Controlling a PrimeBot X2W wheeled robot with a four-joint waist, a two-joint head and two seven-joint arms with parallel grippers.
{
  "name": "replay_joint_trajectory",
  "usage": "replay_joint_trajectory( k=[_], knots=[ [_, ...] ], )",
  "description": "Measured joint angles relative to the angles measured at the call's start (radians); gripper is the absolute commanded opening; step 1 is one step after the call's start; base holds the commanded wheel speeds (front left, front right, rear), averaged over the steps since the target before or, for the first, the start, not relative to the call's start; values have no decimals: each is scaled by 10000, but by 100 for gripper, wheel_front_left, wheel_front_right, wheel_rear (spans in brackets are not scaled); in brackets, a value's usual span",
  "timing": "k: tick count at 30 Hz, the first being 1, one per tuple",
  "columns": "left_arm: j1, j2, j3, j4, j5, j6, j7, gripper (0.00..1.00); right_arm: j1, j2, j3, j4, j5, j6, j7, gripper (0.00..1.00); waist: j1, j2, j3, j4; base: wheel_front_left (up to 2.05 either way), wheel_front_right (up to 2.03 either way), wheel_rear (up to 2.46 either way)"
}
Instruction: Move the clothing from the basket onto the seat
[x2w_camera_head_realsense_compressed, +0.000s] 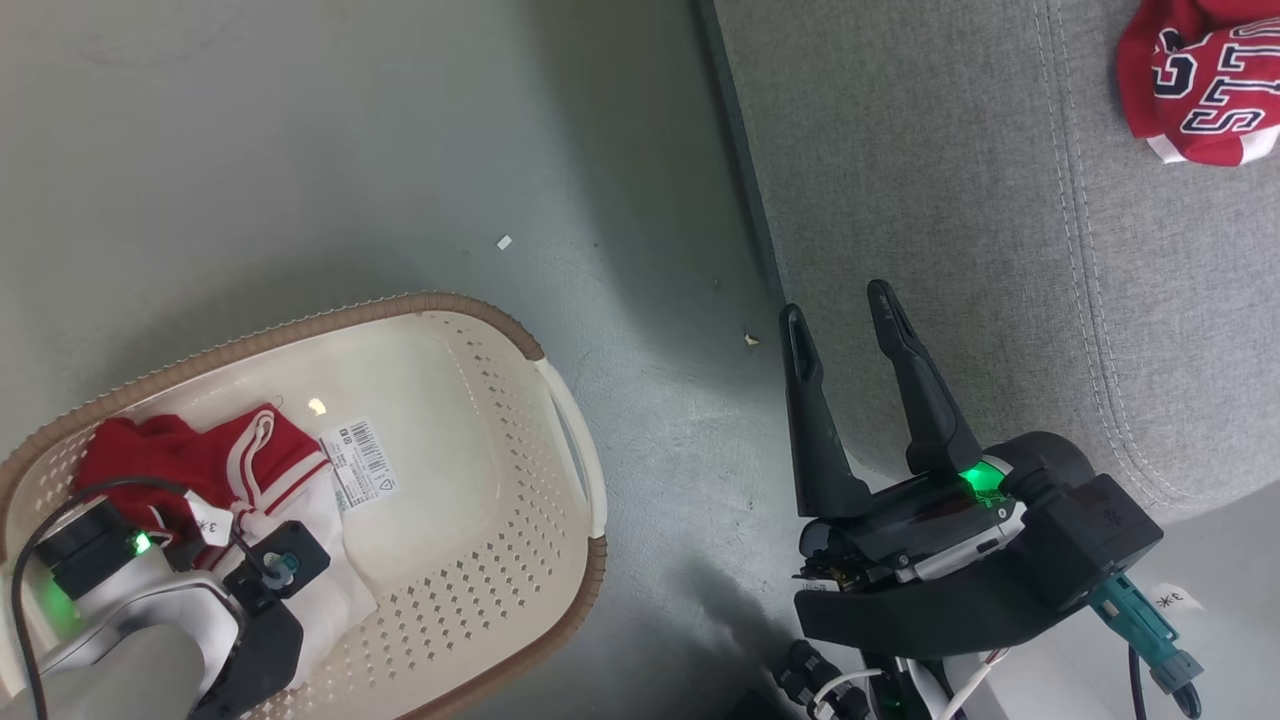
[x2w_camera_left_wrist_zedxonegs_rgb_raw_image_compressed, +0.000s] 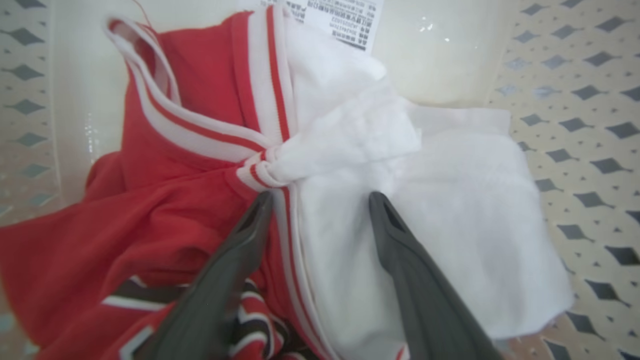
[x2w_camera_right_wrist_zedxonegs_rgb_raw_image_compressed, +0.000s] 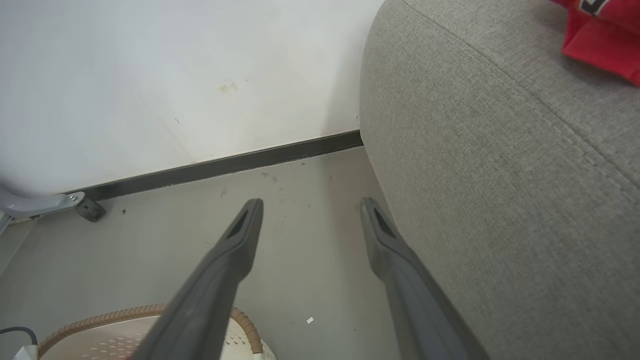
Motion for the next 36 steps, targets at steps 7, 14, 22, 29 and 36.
replay_joint_trajectory(
  k=[7,14,22,29,36],
  knots=[
    [-129,-111,-259,353,328,81,119,24,-8,2,63,29,35,-2,0,100,0,-2,44,-64,0,0,0],
    [-218,-299,-303,539,330,71,-234,0,-57,4,-31,255,88,-13,0,100,0,-1,-112,-43,0,0,0],
    [-217,-932,-318,437,288,-6,-1034,0,-426,6,-316,514,174,-13,0,100,0,-1,-664,97,0,0,0],
    [-175,-1363,-230,65,-104,-52,-2146,0,-447,2,-644,959,174,-13,0,100,0,-2,-1372,331,0,0,0],
    [202,-1639,2,-134,-704,-98,-2844,0,-433,0,-1220,1377,167,2,0,100,-1,-1,-2393,634,0,0,0]
  ],
)
